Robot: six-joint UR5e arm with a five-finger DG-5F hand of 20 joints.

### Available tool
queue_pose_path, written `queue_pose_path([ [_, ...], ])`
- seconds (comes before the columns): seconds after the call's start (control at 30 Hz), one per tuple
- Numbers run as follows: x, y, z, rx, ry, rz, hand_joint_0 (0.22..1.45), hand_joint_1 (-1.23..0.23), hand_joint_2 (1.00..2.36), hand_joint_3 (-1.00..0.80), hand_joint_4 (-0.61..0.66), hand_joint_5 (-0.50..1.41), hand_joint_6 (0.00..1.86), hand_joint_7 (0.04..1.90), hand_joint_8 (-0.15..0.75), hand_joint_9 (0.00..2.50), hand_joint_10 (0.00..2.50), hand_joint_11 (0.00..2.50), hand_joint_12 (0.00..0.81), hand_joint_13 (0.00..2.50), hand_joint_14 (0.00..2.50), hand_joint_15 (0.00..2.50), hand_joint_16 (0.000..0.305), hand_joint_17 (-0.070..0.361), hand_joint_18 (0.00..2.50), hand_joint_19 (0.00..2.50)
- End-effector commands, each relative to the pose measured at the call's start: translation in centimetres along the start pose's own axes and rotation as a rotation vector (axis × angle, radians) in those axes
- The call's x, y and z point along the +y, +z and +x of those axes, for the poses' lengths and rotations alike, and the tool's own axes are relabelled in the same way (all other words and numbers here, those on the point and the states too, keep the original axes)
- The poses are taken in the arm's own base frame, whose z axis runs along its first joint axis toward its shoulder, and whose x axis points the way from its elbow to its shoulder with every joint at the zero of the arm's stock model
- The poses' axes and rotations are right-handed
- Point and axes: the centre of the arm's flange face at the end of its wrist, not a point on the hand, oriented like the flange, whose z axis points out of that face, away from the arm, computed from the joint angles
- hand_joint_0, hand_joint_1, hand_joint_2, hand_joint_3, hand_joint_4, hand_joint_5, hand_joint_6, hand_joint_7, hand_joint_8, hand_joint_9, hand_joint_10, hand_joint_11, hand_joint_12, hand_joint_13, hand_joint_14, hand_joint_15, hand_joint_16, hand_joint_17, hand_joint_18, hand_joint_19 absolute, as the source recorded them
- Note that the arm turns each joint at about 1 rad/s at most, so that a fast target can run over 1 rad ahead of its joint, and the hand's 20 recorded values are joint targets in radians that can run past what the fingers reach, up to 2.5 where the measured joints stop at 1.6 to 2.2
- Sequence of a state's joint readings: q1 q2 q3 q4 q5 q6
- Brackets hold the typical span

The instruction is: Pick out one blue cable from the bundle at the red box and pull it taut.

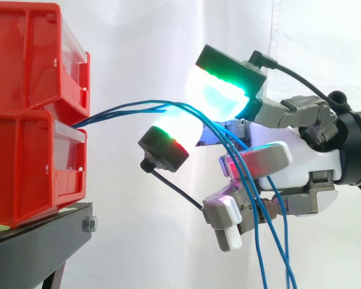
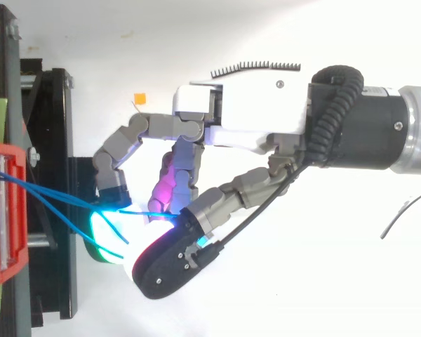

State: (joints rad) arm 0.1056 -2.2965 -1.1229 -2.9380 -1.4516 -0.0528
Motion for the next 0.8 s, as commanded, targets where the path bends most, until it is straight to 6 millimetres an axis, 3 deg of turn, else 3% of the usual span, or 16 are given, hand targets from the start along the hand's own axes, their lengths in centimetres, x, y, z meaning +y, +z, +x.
queue_pose_path([
  [0.0, 0.01, 0.0, 0.13, 0.001, -0.001, 0.001, 0.55, -0.71, 1.0, -0.5, -0.17, -0.02, 0.88, 1.01, 0.205, 1.61, 0.03, 0.89, 0.278, 1.15, 0.03, 0.77, 0.042, 0.095, 0.81, 0.82],
  [0.57, 0.02, -0.09, 0.13, 0.003, -0.001, 0.011, 0.42, -0.65, 1.0, -0.5, -0.35, 0.01, 0.81, 0.98, 0.183, 1.66, 0.03, 0.72, 0.297, 1.2, 0.02, 0.69, 0.052, 0.118, 0.88, 0.77],
  [0.77, -0.26, -0.33, 0.12, 0.005, -0.002, 0.034, 0.39, -0.72, 1.0, -0.5, -0.37, 0.02, 0.8, 0.98, 0.187, 1.68, 0.03, 0.73, 0.305, 1.21, 0.02, 0.69, 0.054, 0.121, 0.88, 0.76],
])
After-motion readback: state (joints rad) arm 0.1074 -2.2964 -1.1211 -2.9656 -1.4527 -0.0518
